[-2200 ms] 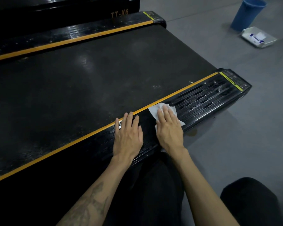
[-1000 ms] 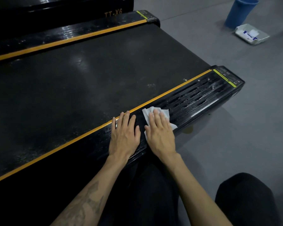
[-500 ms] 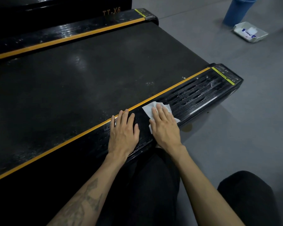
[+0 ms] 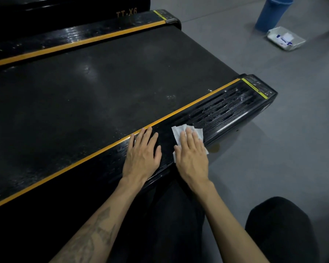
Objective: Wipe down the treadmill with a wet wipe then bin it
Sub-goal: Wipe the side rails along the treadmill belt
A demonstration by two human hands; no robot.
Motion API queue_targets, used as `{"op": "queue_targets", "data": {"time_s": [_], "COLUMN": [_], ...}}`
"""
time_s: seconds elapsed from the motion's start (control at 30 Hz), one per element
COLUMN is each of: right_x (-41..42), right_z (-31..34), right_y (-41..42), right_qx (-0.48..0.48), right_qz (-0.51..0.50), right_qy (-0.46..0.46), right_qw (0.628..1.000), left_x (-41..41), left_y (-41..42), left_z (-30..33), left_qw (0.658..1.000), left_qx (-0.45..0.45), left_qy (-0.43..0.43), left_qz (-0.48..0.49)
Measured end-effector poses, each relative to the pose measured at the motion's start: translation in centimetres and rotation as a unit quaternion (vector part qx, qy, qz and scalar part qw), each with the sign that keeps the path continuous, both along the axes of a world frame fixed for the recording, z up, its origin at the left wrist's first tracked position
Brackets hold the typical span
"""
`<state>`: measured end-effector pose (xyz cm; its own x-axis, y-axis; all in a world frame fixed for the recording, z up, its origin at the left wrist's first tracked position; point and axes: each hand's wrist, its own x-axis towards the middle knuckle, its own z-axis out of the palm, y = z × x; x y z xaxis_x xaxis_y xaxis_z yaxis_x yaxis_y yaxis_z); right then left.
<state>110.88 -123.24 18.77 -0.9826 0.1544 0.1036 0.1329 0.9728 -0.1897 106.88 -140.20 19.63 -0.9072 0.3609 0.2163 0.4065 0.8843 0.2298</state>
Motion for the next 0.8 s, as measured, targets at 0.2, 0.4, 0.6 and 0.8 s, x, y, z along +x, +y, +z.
{"op": "queue_targets", "data": {"time_s": [0.2,0.4,0.6,0.8], "right_x": [-1.4,1.4,-0.2,2.4], "right_z": [0.7,-0.4,0.5,-0.7], "right_y": [1.2,0.1,0.9,-1.2], "right_qx": [-0.008,-0.002,-0.01,-0.008], "right_qz": [0.063,-0.009,0.04,0.003], "right_qy": [0.001,0.012,0.021,0.023], "right_qw": [0.998,1.0,0.999,1.0], "left_x": [0.1,0.0,0.1,0.1], "left_y": [0.0,0.0,0.0,0.1], "left_z": [0.1,0.1,-0.2,-0.1], "left_qw": [1.0,1.0,1.0,1.0], "left_qx": [-0.001,0.003,0.002,0.011], "left_qy": [-0.008,-0.004,-0.006,-0.001], "left_qz": [-0.004,-0.001,-0.001,0.005]}}
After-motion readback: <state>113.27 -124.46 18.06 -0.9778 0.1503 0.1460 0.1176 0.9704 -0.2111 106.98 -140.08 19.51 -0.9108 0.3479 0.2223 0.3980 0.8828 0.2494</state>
